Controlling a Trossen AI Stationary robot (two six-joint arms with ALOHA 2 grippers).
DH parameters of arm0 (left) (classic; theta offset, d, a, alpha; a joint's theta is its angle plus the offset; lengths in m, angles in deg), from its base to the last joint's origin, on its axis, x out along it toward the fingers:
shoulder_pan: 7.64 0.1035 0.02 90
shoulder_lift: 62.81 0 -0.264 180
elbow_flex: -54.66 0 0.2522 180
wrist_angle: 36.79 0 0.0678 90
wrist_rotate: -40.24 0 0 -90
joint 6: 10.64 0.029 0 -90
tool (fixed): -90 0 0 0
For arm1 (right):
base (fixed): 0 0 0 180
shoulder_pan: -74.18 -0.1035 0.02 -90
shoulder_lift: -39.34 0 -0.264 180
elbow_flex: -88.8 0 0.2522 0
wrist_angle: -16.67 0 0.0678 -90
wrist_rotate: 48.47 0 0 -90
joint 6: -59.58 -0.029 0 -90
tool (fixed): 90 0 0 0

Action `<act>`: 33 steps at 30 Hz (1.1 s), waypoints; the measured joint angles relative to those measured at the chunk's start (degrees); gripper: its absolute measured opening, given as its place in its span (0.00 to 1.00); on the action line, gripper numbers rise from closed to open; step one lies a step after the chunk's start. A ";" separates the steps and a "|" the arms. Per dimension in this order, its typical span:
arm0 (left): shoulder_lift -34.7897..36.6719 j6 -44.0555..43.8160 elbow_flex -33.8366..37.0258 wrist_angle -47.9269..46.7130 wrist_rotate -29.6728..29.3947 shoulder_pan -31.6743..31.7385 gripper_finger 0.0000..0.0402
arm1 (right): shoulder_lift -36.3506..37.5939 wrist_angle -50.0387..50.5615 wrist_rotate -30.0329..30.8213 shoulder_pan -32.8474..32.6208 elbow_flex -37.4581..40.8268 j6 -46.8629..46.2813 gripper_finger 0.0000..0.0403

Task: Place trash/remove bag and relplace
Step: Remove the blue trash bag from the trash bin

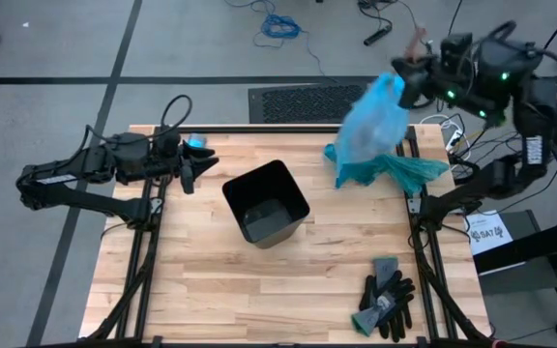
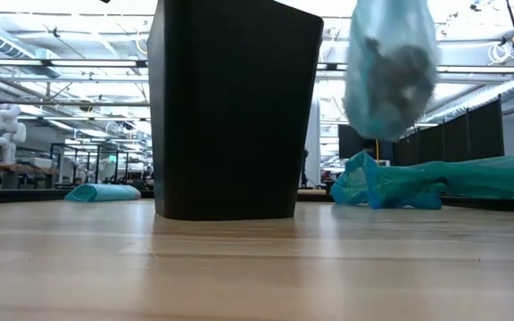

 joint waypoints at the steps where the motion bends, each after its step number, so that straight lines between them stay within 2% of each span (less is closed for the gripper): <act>1: -0.01 0.00 0.00 -0.02 0.00 -0.01 0.38 | 0.59 4.09 2.10 -0.82 0.00 -2.14 0.00; 6: -0.01 0.04 0.00 0.10 0.00 0.00 0.38 | 1.68 22.10 7.31 -4.84 0.02 -13.75 0.00; 12: -0.38 0.39 -0.02 0.13 0.00 0.04 0.38 | 2.91 22.15 7.82 -9.43 8.33 -21.14 0.00; 19: -0.75 1.09 -0.02 0.10 0.02 0.04 0.38 | 5.70 21.75 0.13 -11.84 33.02 -35.45 0.00; 25: -0.71 1.09 -0.02 0.05 0.20 0.04 0.38 | 6.17 19.40 -8.78 -17.85 56.43 -49.74 0.00; 28: -0.73 1.12 -0.02 -0.09 0.23 0.03 0.38 | 6.24 13.95 -14.56 -21.52 66.75 -54.83 0.00; 33: -0.72 1.15 -0.02 -0.59 0.24 0.04 0.38 | 6.38 -0.55 -20.33 -27.07 80.88 -60.83 0.00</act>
